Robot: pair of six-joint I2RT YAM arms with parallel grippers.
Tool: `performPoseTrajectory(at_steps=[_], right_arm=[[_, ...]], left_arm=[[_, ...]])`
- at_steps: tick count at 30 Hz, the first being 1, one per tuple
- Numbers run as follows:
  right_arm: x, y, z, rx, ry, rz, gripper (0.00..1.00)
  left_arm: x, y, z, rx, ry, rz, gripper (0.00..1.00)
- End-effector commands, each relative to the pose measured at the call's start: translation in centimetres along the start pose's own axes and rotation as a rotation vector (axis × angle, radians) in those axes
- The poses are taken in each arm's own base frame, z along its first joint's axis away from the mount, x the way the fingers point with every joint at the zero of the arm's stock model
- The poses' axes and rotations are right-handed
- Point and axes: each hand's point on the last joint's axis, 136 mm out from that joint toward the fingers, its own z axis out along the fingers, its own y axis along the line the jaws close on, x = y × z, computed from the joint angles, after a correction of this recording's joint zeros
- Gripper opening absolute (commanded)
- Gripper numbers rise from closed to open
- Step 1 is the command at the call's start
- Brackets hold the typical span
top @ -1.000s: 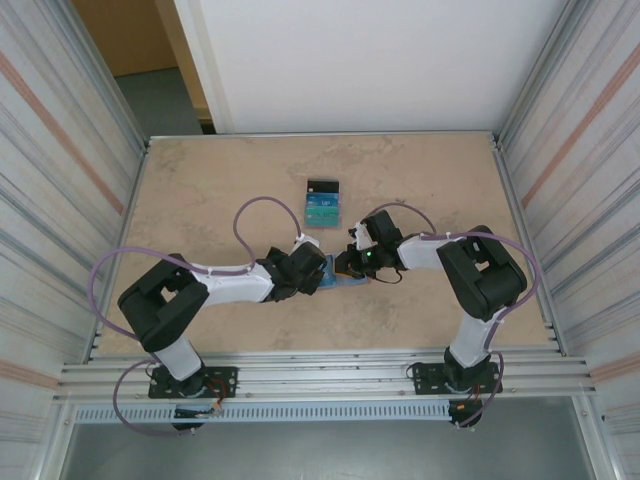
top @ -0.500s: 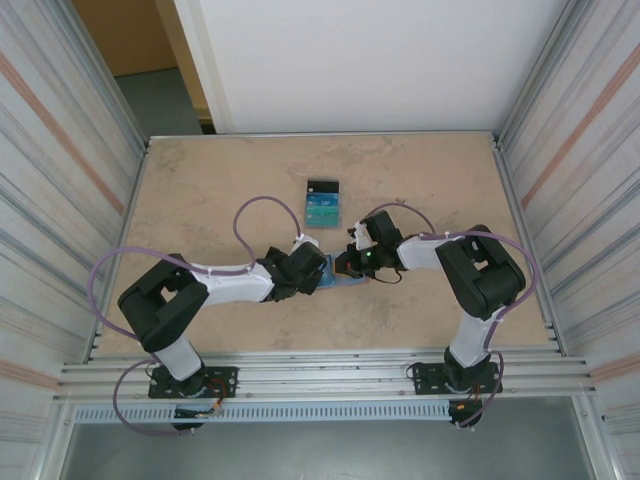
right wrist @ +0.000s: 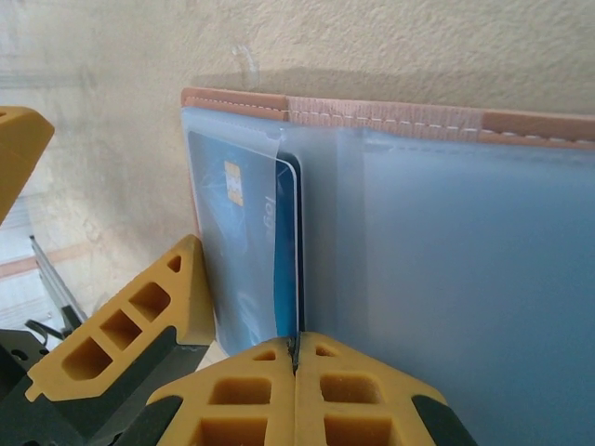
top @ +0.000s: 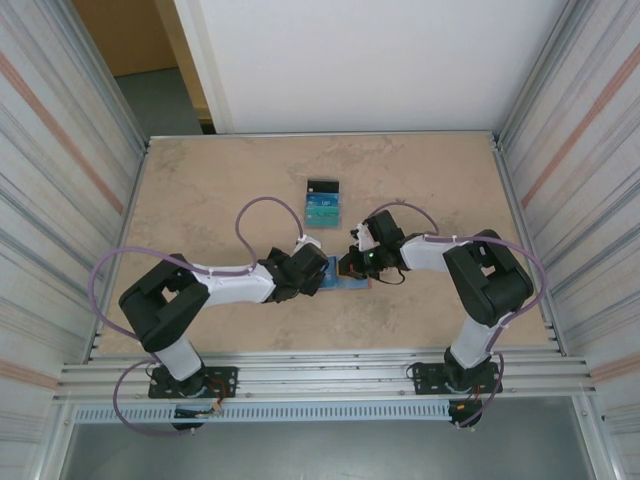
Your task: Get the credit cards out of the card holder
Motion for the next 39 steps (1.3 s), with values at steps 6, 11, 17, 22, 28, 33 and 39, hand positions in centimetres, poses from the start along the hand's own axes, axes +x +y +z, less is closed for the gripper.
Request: performPoseTrajectory(at_steps=[6,11,17,22,28,33,39], right_arm=[[0.2,-1.9,-1.4,0.105,-0.019,0.007,0.00],[0.0,-2.4,-2.0,0.132,-0.033,0.011,0.00],[-0.1,-2.1,-2.2,0.125,-0.035,0.010,0.00],[-0.1,-1.9,-2.2,0.119,-0.035,0.018,0.07],[-0.1,-1.8,-2.2,0.112,-0.038,0.031,0.19],[-0.1,-1.8,-2.1,0.103,-0.040,0.042,0.25],[-0.1,-2.2,-1.9,0.103,-0.039,0.063,0.29]], left_arm=[[-0.1,-0.1,-0.1,-0.006,0.005,0.002,0.99],[-0.2,0.0,-0.3,-0.004,0.004,0.000,0.99],[-1.8,-0.2,-1.2,0.020,-0.034,-0.009,0.99],[-3.9,-0.7,-2.2,0.066,-0.086,-0.025,0.99],[-5.3,-1.6,-2.0,0.102,-0.106,-0.026,0.99],[-4.4,-2.0,-0.8,0.112,-0.058,-0.038,0.99],[-3.7,-2.8,0.0,0.149,-0.028,-0.042,0.99]])
